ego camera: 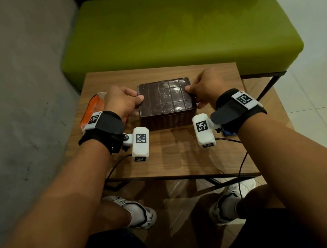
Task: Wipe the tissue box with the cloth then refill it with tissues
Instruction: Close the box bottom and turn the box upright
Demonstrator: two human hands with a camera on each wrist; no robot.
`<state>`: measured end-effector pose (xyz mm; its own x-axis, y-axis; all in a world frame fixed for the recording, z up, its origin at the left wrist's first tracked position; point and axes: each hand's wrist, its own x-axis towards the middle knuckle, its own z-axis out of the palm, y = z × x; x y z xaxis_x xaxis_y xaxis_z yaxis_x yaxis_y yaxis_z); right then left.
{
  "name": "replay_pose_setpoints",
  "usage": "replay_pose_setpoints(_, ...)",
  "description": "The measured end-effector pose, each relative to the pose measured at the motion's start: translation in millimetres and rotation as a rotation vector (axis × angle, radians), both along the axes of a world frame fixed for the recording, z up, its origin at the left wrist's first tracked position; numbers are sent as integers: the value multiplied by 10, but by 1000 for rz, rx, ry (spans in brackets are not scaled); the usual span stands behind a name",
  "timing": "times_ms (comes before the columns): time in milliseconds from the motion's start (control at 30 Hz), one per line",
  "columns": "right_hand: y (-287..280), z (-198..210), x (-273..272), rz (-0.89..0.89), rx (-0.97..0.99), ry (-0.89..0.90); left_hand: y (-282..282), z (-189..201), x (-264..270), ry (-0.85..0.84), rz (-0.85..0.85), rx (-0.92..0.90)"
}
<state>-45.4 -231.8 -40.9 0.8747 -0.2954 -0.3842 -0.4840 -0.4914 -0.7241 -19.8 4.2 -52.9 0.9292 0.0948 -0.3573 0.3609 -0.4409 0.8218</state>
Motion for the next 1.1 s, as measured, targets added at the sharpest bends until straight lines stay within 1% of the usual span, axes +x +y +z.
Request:
replay_pose_setpoints(100,-12,-4,13,14,-38,44,9,-14,-13,48,-21,18)
replay_pose_setpoints(200,-20,-10,43,27,-54,91,70,9,-24,162,-83,24)
replay_pose_setpoints(233,-25,-10,51,34,-41,116,84,33,-21,196,-111,23)
replay_pose_setpoints(300,-33,8,27,22,38,132,76,99,-12,207,-134,7)
replay_pose_setpoints(367,-13,39,-26,-24,127,65,69,130,-16,155,-111,-11)
replay_pose_setpoints(433,21,89,-102,-99,223,-62,89,137,-34,82,-76,-58)
replay_pose_setpoints(500,41,145,-194,-147,304,-191,104,145,-80,-5,-50,-160)
replay_pose_setpoints(567,55,195,-304,-162,385,-301,97,187,-185,-73,4,-300)
replay_pose_setpoints(667,84,263,-528,-203,565,-358,65,179,-339,-117,89,-475)
replay_pose_setpoints(733,112,216,-621,-255,615,-347,48,71,-422,-168,94,-524)
replay_pose_setpoints(867,142,-67,-677,-308,679,-273,49,-232,-514,-243,52,-411)
replay_pose_setpoints(967,63,-237,-692,-253,740,-182,93,-358,-559,-185,-10,-397)
replay_pose_setpoints(1100,-12,-363,-731,-130,587,-94,176,-522,-588,-119,-98,-315)
